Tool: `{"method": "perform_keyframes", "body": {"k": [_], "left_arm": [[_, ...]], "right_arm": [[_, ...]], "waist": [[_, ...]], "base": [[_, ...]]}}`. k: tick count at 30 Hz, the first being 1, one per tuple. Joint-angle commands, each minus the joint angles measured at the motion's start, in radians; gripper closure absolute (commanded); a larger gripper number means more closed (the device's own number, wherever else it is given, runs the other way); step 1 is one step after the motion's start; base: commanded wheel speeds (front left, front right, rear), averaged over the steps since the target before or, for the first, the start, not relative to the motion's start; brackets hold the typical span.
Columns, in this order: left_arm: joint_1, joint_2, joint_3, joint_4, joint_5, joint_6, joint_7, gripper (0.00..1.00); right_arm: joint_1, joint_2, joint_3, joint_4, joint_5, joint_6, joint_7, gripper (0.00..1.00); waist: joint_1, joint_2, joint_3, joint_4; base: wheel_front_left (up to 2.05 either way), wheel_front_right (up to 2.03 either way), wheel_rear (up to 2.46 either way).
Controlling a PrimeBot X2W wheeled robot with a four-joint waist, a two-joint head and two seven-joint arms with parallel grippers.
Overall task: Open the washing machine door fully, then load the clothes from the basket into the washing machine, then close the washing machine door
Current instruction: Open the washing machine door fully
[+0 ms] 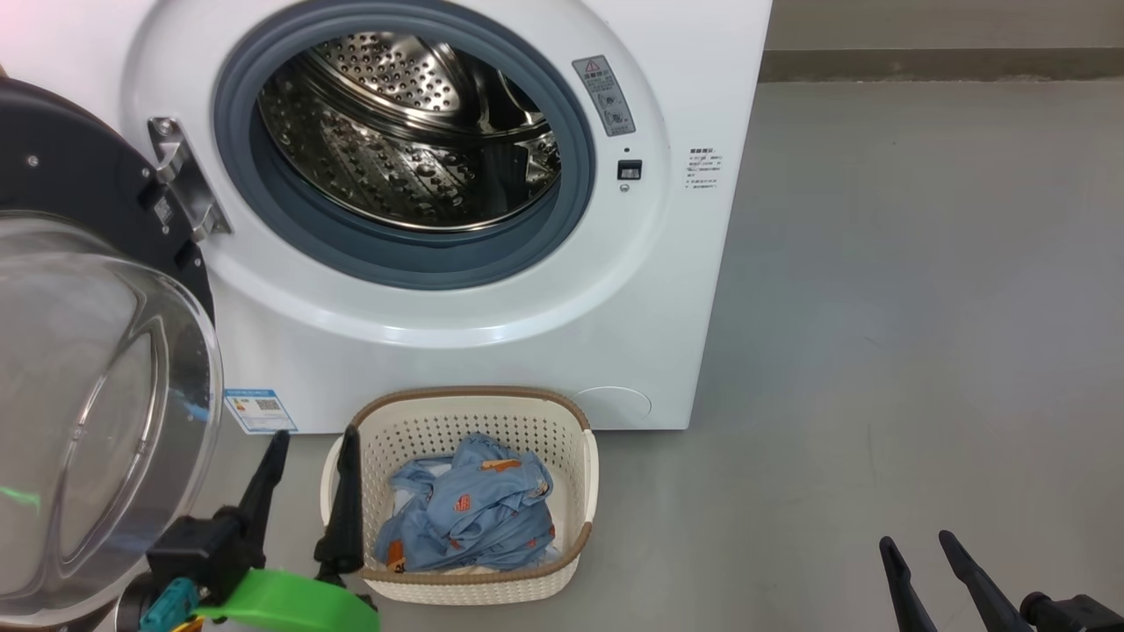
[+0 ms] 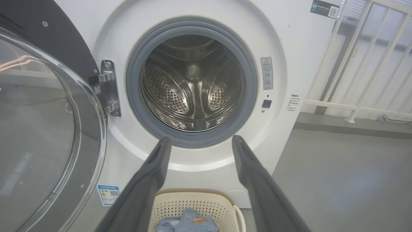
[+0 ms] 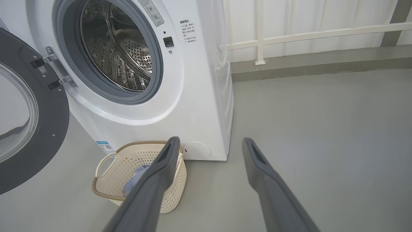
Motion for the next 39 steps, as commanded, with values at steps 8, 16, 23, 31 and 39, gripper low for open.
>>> {"method": "perform_keyframes", "body": {"k": [8,16,23,31,39], "left_arm": [[0.016,0.028,0.029,0.025,-0.029,-0.023,-0.064,0.0],[0.033,0.046,0.022,0.098,-0.045,-0.043,-0.11,0.0],[0.038,0.059,0.027,0.148,-0.043,-0.053,-0.132,0.0],[0.044,0.061,0.066,0.173,-0.039,-0.059,-0.137,0.0],[0.052,0.051,0.098,0.172,-0.034,-0.067,-0.138,0.0]], "right_arm": [[-0.03,-0.021,0.025,-0.031,-0.007,0.002,-0.012,0.0],[-0.032,-0.018,0.032,-0.033,-0.006,0.002,-0.012,0.0],[-0.033,-0.018,0.033,-0.034,-0.007,0.002,-0.012,0.0],[-0.038,-0.016,0.019,-0.033,-0.012,0.002,-0.012,0.0],[-0.04,-0.013,0.015,-0.032,-0.016,0.002,-0.012,0.0]], "waist": [[0.0,0.0,-0.005,0.004],[0.0,0.0,-0.012,0.0],[0.0,0.0,-0.012,-0.017],[0.0,0.0,-0.012,-0.035],[0.0,0.0,-0.012,-0.047]], "base": [[0.0,0.0,0.0],[0.0,0.0,0.0],[0.0,0.0,0.0],[0.0,0.0,0.0],[0.0,0.0,0.0]]}}
